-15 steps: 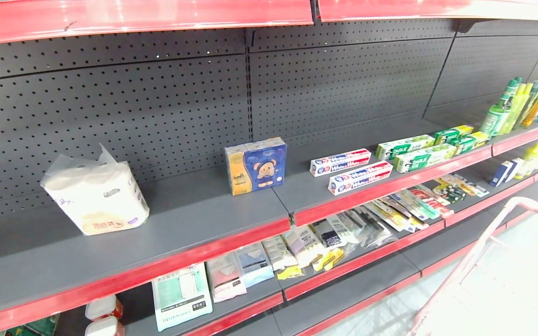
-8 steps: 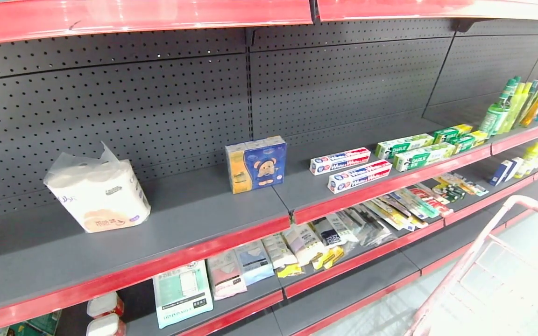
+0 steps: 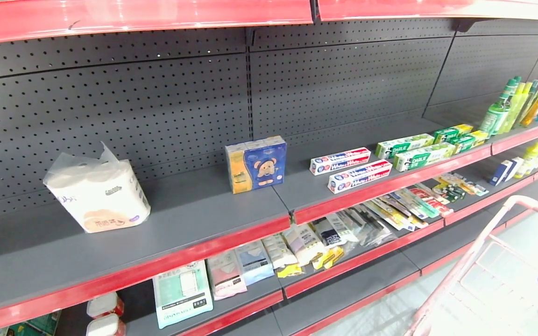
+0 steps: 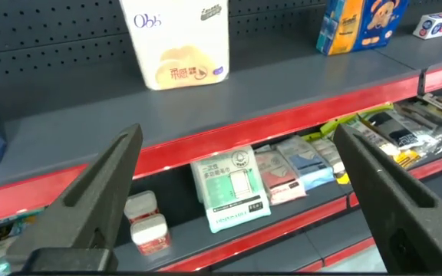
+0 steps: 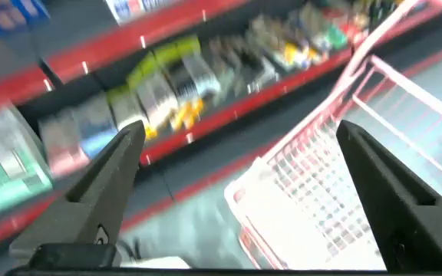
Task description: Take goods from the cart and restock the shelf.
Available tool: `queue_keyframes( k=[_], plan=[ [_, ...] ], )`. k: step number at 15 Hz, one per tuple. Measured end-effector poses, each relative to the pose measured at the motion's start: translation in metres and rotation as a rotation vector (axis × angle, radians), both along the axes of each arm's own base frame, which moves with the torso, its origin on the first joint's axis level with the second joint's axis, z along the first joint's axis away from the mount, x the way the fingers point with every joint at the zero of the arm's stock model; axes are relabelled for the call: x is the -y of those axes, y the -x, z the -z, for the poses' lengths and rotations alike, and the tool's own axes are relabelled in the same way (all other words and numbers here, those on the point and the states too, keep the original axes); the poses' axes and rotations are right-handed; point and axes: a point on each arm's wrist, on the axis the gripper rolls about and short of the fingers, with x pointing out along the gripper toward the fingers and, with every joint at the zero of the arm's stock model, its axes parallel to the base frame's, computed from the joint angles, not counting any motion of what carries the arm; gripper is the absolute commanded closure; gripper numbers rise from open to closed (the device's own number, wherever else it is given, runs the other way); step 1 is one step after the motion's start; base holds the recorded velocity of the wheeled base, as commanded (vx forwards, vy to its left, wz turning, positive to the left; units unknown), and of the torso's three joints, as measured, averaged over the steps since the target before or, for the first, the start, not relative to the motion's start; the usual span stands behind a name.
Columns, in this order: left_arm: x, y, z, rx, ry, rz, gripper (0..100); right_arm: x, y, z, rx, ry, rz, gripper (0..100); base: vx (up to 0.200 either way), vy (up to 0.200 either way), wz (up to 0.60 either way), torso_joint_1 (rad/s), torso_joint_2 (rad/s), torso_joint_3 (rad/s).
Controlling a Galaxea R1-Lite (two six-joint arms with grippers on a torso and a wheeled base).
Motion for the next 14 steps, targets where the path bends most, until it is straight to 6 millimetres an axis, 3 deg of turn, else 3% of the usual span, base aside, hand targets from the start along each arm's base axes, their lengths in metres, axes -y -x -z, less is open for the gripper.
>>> queue_keyframes(
  k=[5, 7, 14],
  plan=[
    [0.000, 0.000, 0.000, 0.000, 0.000, 0.000, 0, 0.004, -0.044, 0.019, -0.280, 0.097, -0.101, 0, 0.000, 0.000, 0.00, 0.000, 0.00, 0.000],
    [0.000, 0.000, 0.000, 0.000, 0.001, 0.000, 0, 0.005, -0.057, 0.024, -0.346, 0.146, -0.160, 0, 0.000, 0.000, -0.60, -0.032, 0.05, 0.039],
    [0.000, 0.000, 0.000, 0.000, 0.001, 0.000, 0, 0.008, -0.061, 0.034, -0.420, 0.193, -0.183, 0, 0.000, 0.000, -0.60, -0.087, 0.18, 0.094]
  ],
)
